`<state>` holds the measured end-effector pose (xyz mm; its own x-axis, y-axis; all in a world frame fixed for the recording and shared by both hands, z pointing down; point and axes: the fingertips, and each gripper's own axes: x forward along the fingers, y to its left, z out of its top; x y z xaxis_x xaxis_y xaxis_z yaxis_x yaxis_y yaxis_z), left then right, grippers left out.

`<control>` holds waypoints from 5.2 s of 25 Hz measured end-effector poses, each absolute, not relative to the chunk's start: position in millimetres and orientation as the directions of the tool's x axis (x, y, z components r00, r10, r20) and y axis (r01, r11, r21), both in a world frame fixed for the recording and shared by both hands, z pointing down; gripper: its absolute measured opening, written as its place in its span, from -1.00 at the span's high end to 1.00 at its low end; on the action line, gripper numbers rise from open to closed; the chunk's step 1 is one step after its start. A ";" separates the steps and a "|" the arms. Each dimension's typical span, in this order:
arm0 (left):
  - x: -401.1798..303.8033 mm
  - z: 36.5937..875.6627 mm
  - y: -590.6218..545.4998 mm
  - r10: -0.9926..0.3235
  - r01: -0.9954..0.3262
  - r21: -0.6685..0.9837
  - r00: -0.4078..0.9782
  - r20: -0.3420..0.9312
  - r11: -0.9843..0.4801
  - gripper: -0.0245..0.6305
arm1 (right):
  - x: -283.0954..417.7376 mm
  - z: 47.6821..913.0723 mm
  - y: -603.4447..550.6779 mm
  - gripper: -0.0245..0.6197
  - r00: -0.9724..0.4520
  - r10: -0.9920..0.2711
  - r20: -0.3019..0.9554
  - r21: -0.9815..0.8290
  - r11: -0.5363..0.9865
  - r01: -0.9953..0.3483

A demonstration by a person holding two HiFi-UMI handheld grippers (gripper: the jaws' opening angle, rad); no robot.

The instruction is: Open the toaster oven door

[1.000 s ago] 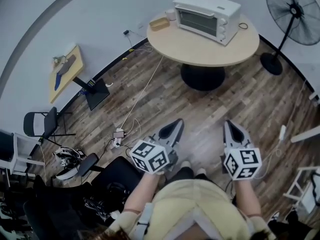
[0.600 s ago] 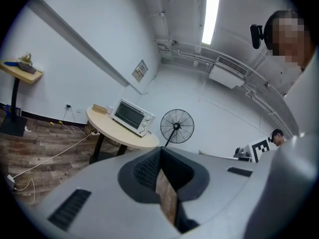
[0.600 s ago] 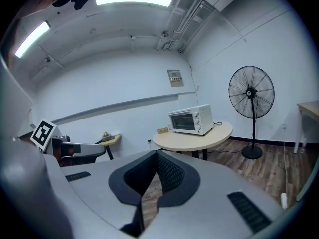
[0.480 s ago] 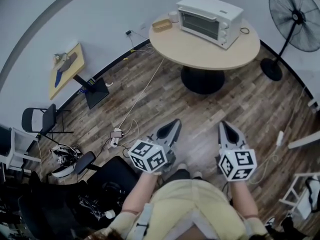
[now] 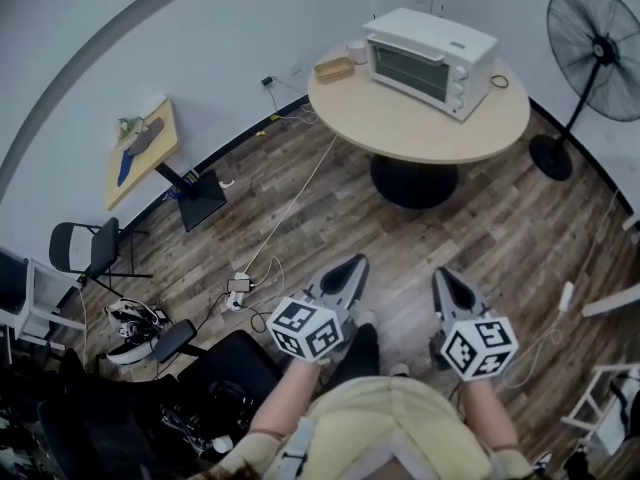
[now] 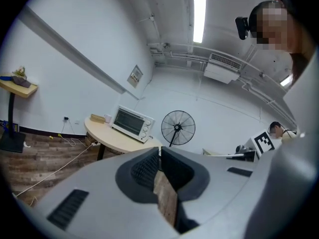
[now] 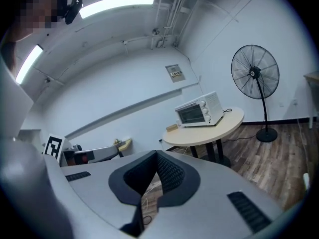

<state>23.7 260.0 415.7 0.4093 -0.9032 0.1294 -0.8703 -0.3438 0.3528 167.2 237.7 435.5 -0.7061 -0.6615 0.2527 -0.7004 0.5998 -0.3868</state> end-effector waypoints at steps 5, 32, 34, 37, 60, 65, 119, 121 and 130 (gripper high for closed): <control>9.6 426.1 228.0 -0.879 -0.859 0.339 0.452 0.150 -0.384 0.92 | 141.6 443.2 208.7 0.92 -0.715 -0.656 0.241 -0.442 0.582 -0.683; -124.2 423.6 58.5 -0.895 -0.910 0.226 0.395 0.208 -0.349 0.92 | 26.0 433.5 35.5 0.92 -0.657 -0.704 0.271 -0.516 0.470 -0.716; -123.7 423.8 48.8 -0.899 -0.917 0.205 0.383 0.213 -0.342 0.92 | 26.8 432.2 20.5 0.92 -0.658 -0.707 0.260 -0.533 0.463 -0.708; -123.9 424.0 27.6 -0.909 -0.931 0.156 0.358 0.214 -0.330 0.92 | 29.1 432.3 -9.9 0.92 -0.659 -0.716 0.232 -0.559 0.457 -0.692; -71.4 411.4 -152.1 -0.940 -0.963 0.110 0.264 0.217 -0.245 0.92 | 49.3 407.8 -220.7 0.49 -0.693 -0.705 0.149 -0.770 0.358 -0.529; -69.2 410.3 -170.9 -0.935 -0.962 0.097 0.269 0.229 -0.253 0.92 | 48.6 399.5 -245.3 0.46 -0.675 -0.729 0.112 -0.795 0.341 -0.501; -111.6 419.7 -303.7 -0.752 -0.786 0.169 0.618 0.231 -0.594 0.92 | 63.1 391.6 -348.6 0.47 -0.245 -0.969 0.022 -0.930 0.070 -0.361; -111.0 416.5 -298.4 -0.762 -0.794 0.166 0.607 0.226 -0.584 0.92 | 59.9 392.1 -340.1 0.47 -0.266 -0.964 0.018 -0.921 0.088 -0.380; -118.6 423.0 -279.6 -0.790 -0.827 0.172 0.563 0.242 -0.536 0.92 | 36.9 397.9 -314.2 0.47 -0.358 -0.933 -0.020 -0.915 0.161 -0.369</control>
<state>-118.6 -279.6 423.0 0.5626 -0.7904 0.2424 -0.8267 -0.5357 0.1721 36.9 -314.2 397.9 -0.3584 -0.9334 -0.0199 -0.3691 0.1613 -0.9153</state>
